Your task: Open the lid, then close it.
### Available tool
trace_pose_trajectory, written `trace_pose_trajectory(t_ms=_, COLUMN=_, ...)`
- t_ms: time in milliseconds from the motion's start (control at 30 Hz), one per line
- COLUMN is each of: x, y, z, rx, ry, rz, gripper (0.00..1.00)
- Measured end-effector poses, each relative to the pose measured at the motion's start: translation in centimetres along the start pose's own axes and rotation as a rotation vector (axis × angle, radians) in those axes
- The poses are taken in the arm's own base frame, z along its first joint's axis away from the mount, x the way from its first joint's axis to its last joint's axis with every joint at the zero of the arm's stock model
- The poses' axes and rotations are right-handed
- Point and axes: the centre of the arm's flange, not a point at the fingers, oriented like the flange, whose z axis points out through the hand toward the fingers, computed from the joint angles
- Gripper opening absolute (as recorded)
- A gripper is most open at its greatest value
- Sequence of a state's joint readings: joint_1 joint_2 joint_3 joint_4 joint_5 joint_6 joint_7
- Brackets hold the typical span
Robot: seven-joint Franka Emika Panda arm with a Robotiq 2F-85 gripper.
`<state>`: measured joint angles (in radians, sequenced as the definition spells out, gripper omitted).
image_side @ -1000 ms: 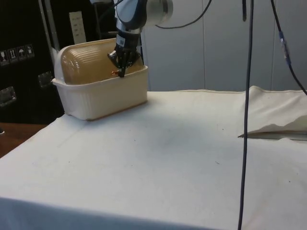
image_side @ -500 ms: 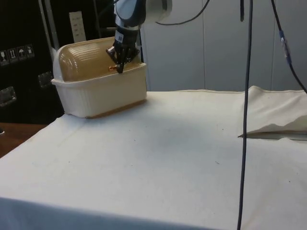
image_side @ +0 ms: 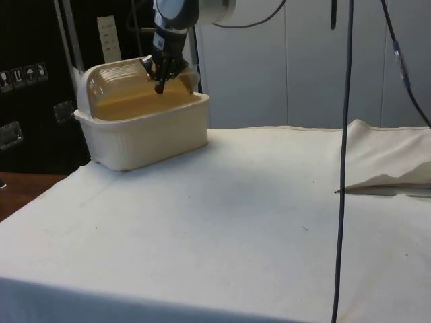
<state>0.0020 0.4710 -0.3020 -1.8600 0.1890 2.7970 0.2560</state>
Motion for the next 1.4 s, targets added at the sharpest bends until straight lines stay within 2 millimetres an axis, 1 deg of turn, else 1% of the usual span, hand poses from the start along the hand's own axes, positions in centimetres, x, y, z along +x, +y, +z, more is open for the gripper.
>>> trace_pose_trajectory(t_ms=300, x=0.3, y=-0.8, z=-0.4, rx=0.012, ry=0.022, rz=0.023, gripper=0.00)
trace_pose_trajectory(t_ms=533, x=1.7, y=-1.2, z=-1.5, rx=0.024, ry=0.053, rz=0.045, gripper=0.00)
trace_pose_trajectory(t_ms=833, x=2.9, y=-1.2, z=-2.3, rx=0.028, ry=0.080, rz=0.061, gripper=0.00)
trace_pose_trajectory(t_ms=1400, x=4.1, y=-0.7, z=-2.4, rx=0.029, ry=0.127, rz=0.092, gripper=0.00)
